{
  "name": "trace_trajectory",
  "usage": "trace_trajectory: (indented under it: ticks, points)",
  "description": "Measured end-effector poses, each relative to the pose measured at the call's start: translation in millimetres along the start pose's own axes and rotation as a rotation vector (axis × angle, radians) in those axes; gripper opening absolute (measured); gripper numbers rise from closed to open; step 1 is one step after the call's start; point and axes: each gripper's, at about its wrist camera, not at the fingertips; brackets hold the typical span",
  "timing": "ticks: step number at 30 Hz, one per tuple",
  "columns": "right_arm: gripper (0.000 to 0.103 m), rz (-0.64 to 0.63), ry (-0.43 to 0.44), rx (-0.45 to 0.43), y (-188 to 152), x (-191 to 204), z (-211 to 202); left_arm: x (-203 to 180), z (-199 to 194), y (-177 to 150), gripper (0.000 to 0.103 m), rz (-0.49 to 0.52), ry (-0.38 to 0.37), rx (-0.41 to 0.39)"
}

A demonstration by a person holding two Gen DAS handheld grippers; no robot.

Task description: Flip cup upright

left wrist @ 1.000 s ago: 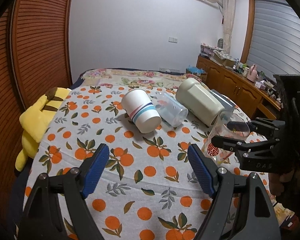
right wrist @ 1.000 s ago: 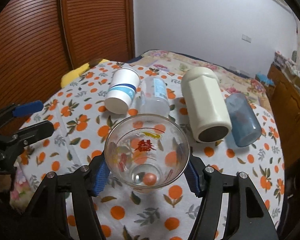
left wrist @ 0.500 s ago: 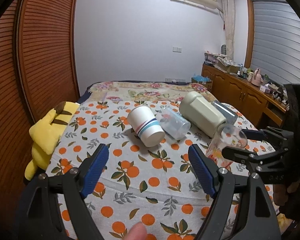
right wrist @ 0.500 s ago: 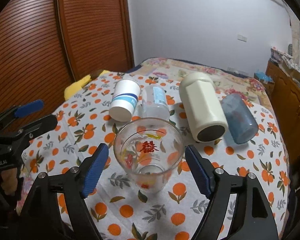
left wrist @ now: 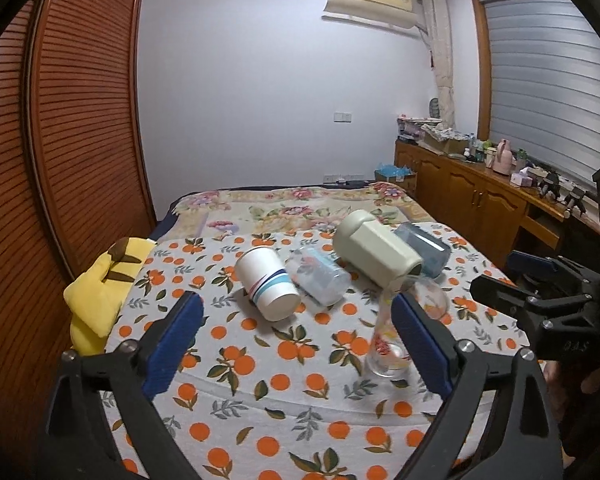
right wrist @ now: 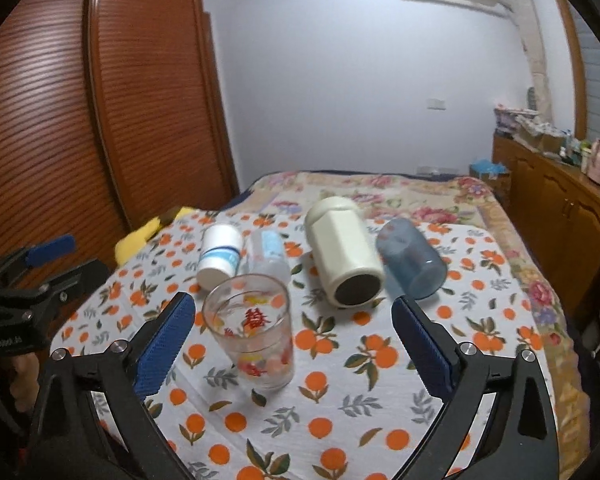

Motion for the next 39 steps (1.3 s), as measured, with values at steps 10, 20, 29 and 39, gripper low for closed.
trace_trajectory:
  ticks: [10,20,29,39]
  points:
    - [0.1,0.001,-0.083,-0.105,5.6,0.5,-46.1,-16.9,-30.0,10.4,0.099,0.027,-0.003,-0.041]
    - [0.1,0.021,-0.093,-0.129,-5.7,4.6,-62.0,-20.0,-43.8,3.0,0.099,0.039,0.008,-0.057]
    - [0.1,0.031,-0.1,-0.128,-9.3,5.5,-61.9,-18.9,-45.6,-2.6,0.099,0.029,0.005,-0.046]
    - [0.1,0.032,-0.106,-0.126,-10.5,5.4,-62.9,-16.7,-46.4,-3.1,0.099,0.024,0.005,-0.043]
Point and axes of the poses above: each gripper's, at about its wrist camera, not at the fingertips, and z roughly the way its jaws point, x to its left, y to its top, and after that the axes turned 5 degrees about y, right-handed
